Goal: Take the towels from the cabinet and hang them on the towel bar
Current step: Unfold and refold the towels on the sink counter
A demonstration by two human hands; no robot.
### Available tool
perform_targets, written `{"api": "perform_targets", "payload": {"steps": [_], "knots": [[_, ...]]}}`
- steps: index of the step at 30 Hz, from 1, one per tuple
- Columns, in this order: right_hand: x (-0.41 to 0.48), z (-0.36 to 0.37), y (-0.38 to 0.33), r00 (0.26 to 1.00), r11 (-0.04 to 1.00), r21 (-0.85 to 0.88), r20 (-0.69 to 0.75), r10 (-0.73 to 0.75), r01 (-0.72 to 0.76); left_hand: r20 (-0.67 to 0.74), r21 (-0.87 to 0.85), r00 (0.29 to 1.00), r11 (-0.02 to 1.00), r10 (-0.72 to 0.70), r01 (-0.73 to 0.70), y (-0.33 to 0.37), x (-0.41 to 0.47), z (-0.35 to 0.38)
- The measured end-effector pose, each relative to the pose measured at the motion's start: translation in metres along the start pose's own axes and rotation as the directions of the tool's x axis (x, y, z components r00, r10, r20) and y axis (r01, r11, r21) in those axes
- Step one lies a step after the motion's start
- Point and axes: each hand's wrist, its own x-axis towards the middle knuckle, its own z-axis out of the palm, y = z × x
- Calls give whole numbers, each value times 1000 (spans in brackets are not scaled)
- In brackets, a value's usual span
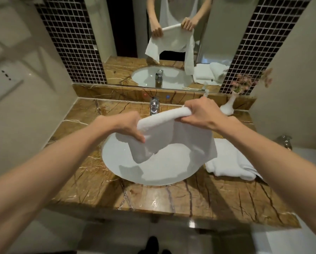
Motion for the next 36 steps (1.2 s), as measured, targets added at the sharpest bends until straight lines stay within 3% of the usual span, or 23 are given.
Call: {"api": "perform_targets", "payload": {"steps": [7, 12, 18, 24, 26, 31, 36], "knots": [[2, 7, -27, 992, 990, -111, 93, -82, 92, -76, 122, 996, 990, -56, 65, -43, -38, -1], [2, 9, -51, 957, 963, -193, 257, -135, 188, -164, 213, 986, 975, -28, 63, -72, -51, -7], [-4, 25, -74, 899, 976, -208, 436, 31, 67, -177, 251, 979, 967, 97, -51, -98, -59, -26], [-11, 45, -88, 839, 985, -70, 518, 169, -155, -187, 261, 963, 955, 196, -144, -115, -67, -33], [-19, 55, -85, 811, 965, -9, 540, 224, -261, -197, 278, 959, 950, 204, -145, -125, -67, -33], [-37, 81, -77, 792, 937, 30, 545, 276, -348, -237, 314, 956, 945, 173, -93, -149, -70, -29], [-49, 98, -65, 802, 950, -4, 535, 266, -312, -275, 321, 953, 946, 129, -35, -171, -72, -24]]}}
